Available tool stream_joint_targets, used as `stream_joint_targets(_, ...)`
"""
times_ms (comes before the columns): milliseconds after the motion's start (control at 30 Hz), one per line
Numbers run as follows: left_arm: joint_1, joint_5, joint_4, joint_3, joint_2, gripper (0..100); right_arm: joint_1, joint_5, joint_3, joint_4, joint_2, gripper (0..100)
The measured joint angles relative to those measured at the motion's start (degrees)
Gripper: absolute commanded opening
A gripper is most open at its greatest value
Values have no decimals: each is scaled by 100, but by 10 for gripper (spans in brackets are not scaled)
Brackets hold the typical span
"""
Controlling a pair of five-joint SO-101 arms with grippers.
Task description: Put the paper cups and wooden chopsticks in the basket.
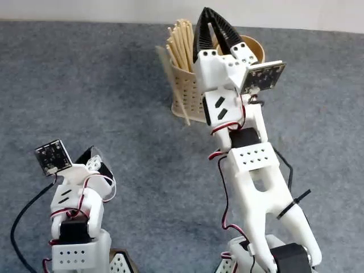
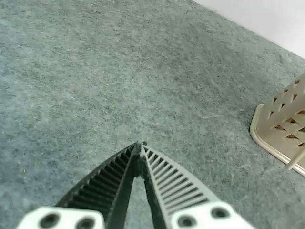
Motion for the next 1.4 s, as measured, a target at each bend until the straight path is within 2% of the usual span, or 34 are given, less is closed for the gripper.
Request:
stream_joint_targets(100, 0, 0, 0, 0, 0, 5, 0, 0, 0, 35, 0, 7)
stream_joint_targets(200, 0, 0, 0, 0, 0, 5, -9, 0, 79, 492, 0, 9)
stream_joint_targets(333, 0, 0, 0, 0, 0, 5, -62, 0, 141, 1477, -255, 78)
stream_joint_targets(567, 0, 0, 0, 0, 0, 5, -993, 0, 176, 3877, -862, 98)
stream_joint_targets(667, 0, 0, 0, 0, 0, 5, -1477, 404, 176, 4536, -862, 98)
stream_joint_targets(800, 0, 0, 0, 0, 0, 5, -2101, 1345, 176, 5020, -589, 98)
stream_joint_targets(900, 0, 0, 0, 0, 0, 5, -2277, 1776, 141, 5187, -97, 98)
stream_joint_targets(1400, 0, 0, 0, 0, 0, 5, -1829, 1969, -2136, 5556, 3279, 114)
